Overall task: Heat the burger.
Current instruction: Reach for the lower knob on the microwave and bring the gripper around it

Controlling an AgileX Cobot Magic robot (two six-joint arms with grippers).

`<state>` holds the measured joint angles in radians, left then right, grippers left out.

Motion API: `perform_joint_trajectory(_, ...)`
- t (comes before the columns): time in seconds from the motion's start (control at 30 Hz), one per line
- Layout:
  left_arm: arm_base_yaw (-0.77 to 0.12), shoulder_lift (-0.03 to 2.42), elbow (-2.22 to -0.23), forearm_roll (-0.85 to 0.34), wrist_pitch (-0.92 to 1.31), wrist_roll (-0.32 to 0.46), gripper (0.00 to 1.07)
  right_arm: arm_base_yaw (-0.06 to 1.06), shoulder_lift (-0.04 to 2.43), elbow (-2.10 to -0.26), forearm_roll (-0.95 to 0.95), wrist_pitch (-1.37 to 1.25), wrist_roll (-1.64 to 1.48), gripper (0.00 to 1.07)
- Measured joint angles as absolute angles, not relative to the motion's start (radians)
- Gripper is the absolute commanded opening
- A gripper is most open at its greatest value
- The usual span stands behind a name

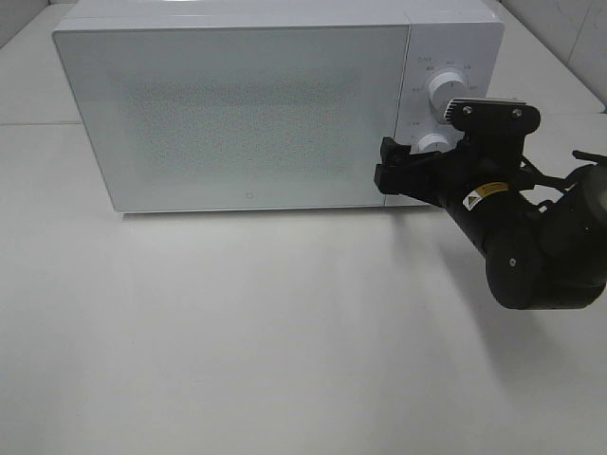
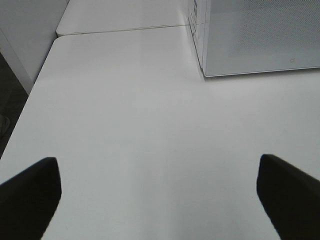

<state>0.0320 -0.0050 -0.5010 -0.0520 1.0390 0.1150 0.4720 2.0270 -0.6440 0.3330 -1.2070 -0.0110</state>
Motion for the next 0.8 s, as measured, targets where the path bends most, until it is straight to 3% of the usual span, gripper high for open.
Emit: perform_joint_trajectory(0.8,0.032,-0.005,-0.501,-0.052,1.039,0.115,1.00,0.472,2.035,-0.656,0.340,-1.207,-0.016,0.96)
